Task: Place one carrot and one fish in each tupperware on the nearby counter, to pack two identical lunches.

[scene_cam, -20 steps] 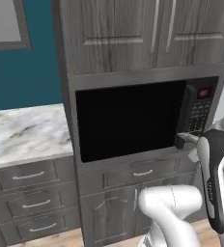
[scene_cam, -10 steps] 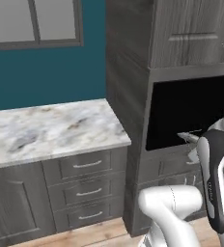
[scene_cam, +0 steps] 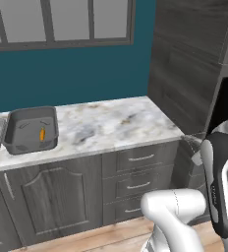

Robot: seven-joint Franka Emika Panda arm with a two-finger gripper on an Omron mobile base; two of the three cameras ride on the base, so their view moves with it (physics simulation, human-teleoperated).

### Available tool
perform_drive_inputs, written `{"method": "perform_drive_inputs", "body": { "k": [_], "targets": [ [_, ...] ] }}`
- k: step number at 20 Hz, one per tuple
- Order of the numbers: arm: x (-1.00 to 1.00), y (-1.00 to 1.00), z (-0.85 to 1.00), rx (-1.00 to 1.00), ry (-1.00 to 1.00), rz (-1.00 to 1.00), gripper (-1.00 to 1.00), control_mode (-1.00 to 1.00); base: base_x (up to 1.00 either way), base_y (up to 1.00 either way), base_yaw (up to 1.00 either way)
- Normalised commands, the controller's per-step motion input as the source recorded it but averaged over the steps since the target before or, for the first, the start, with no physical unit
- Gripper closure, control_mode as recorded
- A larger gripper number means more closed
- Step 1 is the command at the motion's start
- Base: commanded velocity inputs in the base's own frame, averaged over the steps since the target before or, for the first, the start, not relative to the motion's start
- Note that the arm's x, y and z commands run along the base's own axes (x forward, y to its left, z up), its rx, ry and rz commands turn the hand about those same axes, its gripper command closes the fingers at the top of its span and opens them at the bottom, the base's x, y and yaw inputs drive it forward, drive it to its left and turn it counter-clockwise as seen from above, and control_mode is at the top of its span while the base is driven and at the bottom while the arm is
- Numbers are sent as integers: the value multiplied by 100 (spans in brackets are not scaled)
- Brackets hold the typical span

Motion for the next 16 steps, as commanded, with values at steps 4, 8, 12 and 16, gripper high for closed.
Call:
{"method": "perform_drive_inputs", "body": {
  "k": [4, 8, 12, 16],
  "targets": [
    [0, 0, 0, 0, 0, 0, 100, 100, -4, 100, 0],
    [0, 0, 0, 0, 0, 0, 100, 100, 0, 100, 0],
    [0, 0, 0, 0, 0, 0, 100, 100, 0, 100, 0],
    [0, 0, 0, 0, 0, 0, 100, 100, 2, 100, 0]
  ]
}}
